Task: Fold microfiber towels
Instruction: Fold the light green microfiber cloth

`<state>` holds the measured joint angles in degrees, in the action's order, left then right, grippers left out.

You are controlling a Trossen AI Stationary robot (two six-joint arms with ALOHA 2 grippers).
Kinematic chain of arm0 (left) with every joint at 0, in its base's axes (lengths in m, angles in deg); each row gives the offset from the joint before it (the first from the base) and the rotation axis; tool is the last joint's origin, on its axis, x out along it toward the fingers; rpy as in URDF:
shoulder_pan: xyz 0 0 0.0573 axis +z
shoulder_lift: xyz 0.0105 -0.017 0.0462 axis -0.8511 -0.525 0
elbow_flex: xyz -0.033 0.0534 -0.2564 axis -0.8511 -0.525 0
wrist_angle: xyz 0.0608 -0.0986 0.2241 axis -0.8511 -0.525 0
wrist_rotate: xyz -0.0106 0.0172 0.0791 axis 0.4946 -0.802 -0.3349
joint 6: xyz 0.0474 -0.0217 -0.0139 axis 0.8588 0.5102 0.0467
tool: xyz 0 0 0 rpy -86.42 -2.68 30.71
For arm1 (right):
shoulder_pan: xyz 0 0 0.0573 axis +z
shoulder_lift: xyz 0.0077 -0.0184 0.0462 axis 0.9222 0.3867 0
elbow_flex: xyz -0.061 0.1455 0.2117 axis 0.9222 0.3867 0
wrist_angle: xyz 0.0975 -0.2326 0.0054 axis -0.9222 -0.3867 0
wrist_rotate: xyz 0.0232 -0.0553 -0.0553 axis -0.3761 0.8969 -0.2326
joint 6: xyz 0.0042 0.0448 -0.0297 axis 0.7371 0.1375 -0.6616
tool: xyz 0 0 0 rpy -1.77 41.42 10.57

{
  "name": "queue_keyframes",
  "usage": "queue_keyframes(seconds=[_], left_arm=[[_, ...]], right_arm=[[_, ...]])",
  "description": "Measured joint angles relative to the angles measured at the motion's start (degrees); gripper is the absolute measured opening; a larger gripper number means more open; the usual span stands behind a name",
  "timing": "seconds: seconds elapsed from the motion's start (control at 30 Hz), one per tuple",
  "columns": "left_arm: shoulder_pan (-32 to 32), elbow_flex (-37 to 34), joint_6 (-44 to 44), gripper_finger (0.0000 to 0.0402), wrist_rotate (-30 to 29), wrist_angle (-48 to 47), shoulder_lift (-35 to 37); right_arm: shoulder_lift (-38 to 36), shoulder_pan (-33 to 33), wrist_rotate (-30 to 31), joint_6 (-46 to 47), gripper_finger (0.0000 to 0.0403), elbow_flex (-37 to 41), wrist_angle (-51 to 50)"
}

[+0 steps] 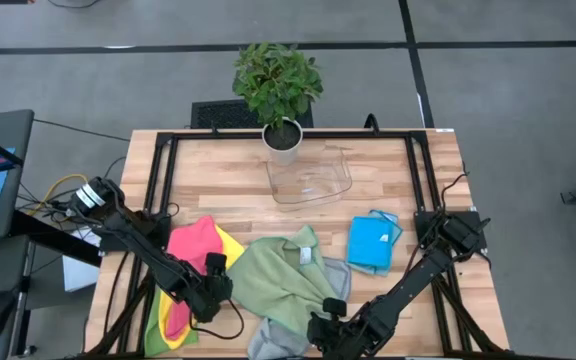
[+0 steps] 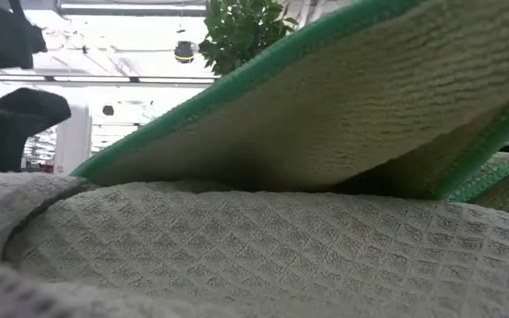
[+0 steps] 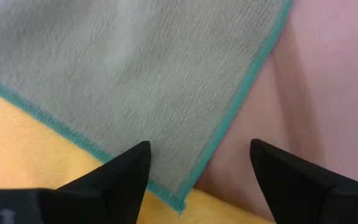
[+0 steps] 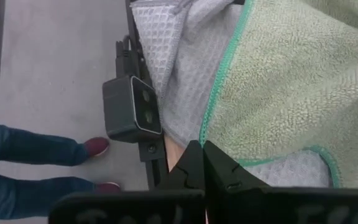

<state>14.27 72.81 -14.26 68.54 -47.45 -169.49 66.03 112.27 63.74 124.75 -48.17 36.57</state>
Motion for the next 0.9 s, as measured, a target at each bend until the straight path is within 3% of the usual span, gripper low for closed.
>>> queue_keyframes(seconds=[0.23, 0.33, 0.73, 0.9], left_arm=[[0.2, 0.1, 4.9, 0.0268, -1.2, 0.5, -1.3], [1.0, 0.2, 8.0, 0.0249, -0.8, 0.9, -1.8], [4.1, 0.4, 9.1, 0.002, 2.4, 2.6, -4.4], [4.6, 4.1, 0.0, 0.0002, 7.3, -3.3, -4.3]], right_arm=[[0.0, 0.0, 0.0, 0.1, 0.0008, 0.0, 0.0], [0.0, 0.0, 0.0, 1.3, 0.0008, 0.0, 0.0], [0.0, 1.5, 0.1, 5.6, 0.0008, 0.0, 0.1], [0.0, 2.5, 0.1, 7.5, 0.0008, -1.5, -1.4]])
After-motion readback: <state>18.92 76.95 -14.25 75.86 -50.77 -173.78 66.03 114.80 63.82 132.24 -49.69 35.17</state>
